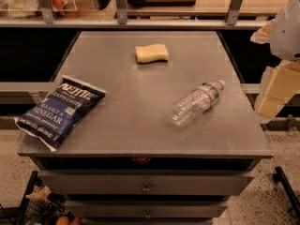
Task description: Move sponge near blue chip bag
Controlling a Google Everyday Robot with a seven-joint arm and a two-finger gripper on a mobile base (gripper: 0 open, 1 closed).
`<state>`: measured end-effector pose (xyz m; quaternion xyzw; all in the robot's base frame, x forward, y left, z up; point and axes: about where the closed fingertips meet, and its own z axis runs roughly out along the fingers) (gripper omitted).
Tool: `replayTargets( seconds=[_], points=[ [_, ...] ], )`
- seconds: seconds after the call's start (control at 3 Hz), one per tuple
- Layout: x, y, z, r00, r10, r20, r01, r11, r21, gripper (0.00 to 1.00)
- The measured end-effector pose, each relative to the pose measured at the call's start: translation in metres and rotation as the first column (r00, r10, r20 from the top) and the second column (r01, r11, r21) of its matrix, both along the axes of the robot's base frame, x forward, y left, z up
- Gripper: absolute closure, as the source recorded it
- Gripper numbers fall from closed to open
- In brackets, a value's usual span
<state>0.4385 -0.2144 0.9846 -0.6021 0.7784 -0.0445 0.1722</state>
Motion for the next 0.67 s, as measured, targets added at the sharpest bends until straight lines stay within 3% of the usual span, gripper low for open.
replayTargets(
  seconds=[0.67],
  points=[
    [0.0005, 0.0001, 0.0016, 0.9999, -0.011, 0.012, 0.01, 1.0, 0.003, 0.0]
  ],
)
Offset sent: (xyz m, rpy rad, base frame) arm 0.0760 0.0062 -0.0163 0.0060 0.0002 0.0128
